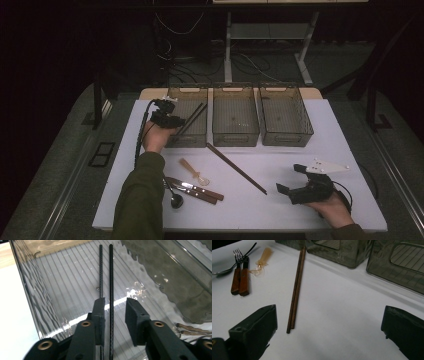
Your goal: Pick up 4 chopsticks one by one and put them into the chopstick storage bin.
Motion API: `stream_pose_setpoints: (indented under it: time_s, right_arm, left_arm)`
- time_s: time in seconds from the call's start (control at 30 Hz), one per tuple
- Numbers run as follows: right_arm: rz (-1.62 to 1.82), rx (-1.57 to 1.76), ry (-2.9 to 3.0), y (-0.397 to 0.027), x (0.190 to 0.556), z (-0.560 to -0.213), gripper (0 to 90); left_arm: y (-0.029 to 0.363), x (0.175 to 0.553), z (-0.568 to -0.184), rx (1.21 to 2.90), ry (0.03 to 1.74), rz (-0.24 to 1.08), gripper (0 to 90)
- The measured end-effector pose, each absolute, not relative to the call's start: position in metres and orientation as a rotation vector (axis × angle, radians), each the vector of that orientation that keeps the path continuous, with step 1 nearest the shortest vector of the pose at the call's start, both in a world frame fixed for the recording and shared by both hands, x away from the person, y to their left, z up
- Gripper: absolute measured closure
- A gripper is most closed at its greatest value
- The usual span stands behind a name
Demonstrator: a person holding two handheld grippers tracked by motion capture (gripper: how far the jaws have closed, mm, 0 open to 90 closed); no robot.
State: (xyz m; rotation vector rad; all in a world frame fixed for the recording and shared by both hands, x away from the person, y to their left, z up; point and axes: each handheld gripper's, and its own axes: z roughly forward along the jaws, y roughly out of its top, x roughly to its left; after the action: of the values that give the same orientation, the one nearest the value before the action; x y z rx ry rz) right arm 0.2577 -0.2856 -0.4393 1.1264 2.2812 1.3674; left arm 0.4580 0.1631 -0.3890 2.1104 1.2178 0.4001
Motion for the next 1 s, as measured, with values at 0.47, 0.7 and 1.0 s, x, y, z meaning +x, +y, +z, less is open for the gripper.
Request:
stream_pose_setpoints:
  time_s: [0.47,0.7,1.0]
  right_arm:
    - [1.364,1.129,2.281,-0.285,0.258,-0.440,0.7]
    - [1.359,1.140,2.279,-0.285,0.259,-0.440,0.7]
    - [1.360,1.170,2.270,-0.286,0.261,-0.441,0.7]
  left_arm:
    - [0.166,0.427,-0.369,2.037,1.031,0.341,43.2]
    - [0.166,0.396,-0.374,2.025,0.934,0.301,37.8]
    - [0.162,0.358,-0.377,2.026,0.833,0.287,30.5]
